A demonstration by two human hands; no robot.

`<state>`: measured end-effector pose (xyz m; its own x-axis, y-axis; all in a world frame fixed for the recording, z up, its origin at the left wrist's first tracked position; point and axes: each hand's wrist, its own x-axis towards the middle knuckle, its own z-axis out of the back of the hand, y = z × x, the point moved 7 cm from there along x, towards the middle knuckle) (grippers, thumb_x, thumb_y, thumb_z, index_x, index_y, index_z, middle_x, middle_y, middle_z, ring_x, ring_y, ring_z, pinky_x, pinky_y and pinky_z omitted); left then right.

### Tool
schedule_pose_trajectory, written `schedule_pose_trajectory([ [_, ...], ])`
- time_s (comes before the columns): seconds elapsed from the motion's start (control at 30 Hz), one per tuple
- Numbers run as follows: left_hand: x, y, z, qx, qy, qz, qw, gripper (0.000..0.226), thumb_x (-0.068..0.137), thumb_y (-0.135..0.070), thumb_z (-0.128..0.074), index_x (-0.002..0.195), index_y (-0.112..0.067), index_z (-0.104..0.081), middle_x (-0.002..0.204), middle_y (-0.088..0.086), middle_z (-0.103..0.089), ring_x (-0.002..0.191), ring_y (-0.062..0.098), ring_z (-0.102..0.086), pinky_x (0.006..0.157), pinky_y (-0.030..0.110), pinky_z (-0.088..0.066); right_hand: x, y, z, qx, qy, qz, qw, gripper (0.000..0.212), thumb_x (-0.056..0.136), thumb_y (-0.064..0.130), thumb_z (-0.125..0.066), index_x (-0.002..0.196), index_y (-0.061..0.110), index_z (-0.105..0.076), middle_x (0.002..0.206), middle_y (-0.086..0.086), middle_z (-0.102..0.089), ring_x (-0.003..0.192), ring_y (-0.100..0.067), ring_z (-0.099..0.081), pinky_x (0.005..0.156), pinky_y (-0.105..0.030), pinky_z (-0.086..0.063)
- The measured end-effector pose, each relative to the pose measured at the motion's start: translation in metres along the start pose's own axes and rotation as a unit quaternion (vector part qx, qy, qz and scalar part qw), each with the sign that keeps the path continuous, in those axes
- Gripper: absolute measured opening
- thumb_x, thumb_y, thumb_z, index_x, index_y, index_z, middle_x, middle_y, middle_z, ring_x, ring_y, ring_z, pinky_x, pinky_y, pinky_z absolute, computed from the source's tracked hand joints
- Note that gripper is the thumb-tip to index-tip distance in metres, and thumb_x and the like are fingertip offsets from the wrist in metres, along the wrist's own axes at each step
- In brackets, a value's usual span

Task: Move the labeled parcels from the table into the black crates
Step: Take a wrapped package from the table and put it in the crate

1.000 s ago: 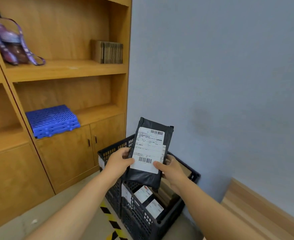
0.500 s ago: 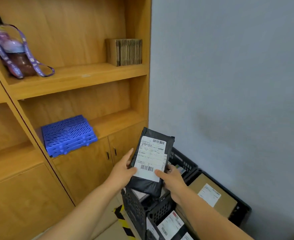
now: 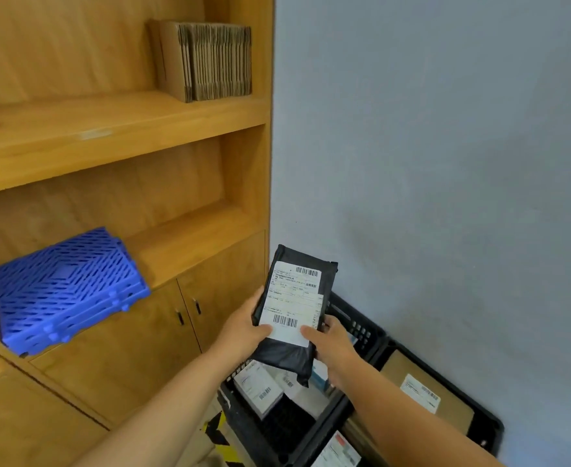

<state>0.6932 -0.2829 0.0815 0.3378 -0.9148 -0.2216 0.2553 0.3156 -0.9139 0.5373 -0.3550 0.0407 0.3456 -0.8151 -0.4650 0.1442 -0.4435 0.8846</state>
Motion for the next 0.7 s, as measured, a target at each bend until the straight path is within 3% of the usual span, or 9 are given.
schedule_pose_trajectory([
  [0.1,0.045,0.004,-0.003,0.035,0.046,-0.014,0.998,0.086,0.083,0.004,-0.059,0.142,-0.045,-0.021,0.127,-0.023,-0.046,0.111,0.0,-0.049,0.084,0.015,-0.043,0.029,0.002,-0.002,-0.007,-0.042,-0.01,0.999,0.049,0.09,0.005,-0.06,0.134,0.01,-0.04,0.126,-0.009,-0.057,0.102,-0.021,-0.06,0.09,-0.038,-0.053],
  [0.27,0.124,0.02,-0.002,0.131,0.114,-0.024,0.984,0.097,0.078,-0.002,-0.066,0.145,-0.046,-0.011,0.129,-0.006,-0.049,0.107,0.01,-0.054,0.086,0.031,-0.054,0.079,0.007,-0.013,-0.021,-0.11,-0.023,0.993,0.052,0.092,0.003,-0.056,0.14,0.01,-0.035,0.134,-0.01,-0.052,0.102,-0.019,-0.055,0.088,-0.032,-0.051],
  [0.33,0.15,0.028,0.001,0.166,0.138,-0.028,0.976,0.093,0.081,-0.003,-0.064,0.146,-0.044,-0.012,0.125,-0.004,-0.045,0.106,0.013,-0.053,0.085,0.032,-0.054,0.098,0.001,-0.019,-0.024,-0.137,-0.039,0.989,0.043,0.091,0.002,-0.056,0.131,0.012,-0.043,0.129,-0.01,-0.056,0.103,-0.019,-0.058,0.088,-0.033,-0.053],
  [0.4,0.174,0.039,0.002,0.196,0.166,-0.037,0.966,0.087,0.084,-0.005,-0.061,0.148,-0.04,-0.013,0.123,-0.002,-0.044,0.103,0.013,-0.053,0.086,0.029,-0.053,0.114,-0.006,-0.028,-0.017,-0.159,-0.051,0.986,0.033,0.089,-0.002,-0.055,0.115,0.016,-0.047,0.118,-0.007,-0.061,0.095,-0.015,-0.06,0.075,-0.025,-0.055],
  [0.47,0.195,0.054,-0.002,0.218,0.2,-0.041,0.954,0.082,0.086,-0.008,-0.056,0.147,-0.041,-0.013,0.123,-0.002,-0.045,0.101,0.014,-0.053,0.085,0.029,-0.052,0.128,-0.017,-0.035,-0.003,-0.185,-0.074,0.98,0.036,0.088,-0.007,-0.054,0.111,0.019,-0.046,0.107,-0.003,-0.06,0.09,-0.012,-0.06,0.066,-0.019,-0.052],
  [0.6,0.227,0.089,-0.017,0.247,0.259,-0.02,0.934,0.08,0.085,-0.009,-0.052,0.147,-0.043,-0.014,0.129,0.002,-0.049,0.102,0.017,-0.057,0.084,0.036,-0.053,0.151,-0.052,-0.043,0.007,-0.217,-0.129,0.968,0.056,0.085,-0.01,-0.054,0.133,0.016,-0.043,0.124,-0.006,-0.055,0.102,-0.021,-0.06,0.084,-0.039,-0.057],
  [0.7,0.246,0.115,-0.031,0.279,0.288,-0.001,0.916,0.077,0.087,-0.011,-0.055,0.148,-0.038,-0.016,0.126,0.003,-0.048,0.104,0.018,-0.055,0.086,0.032,-0.051,0.169,-0.077,-0.042,0.015,-0.215,-0.163,0.963,0.059,0.082,-0.015,-0.051,0.13,0.018,-0.045,0.115,-0.003,-0.058,0.093,-0.02,-0.062,0.085,-0.044,-0.056],
])
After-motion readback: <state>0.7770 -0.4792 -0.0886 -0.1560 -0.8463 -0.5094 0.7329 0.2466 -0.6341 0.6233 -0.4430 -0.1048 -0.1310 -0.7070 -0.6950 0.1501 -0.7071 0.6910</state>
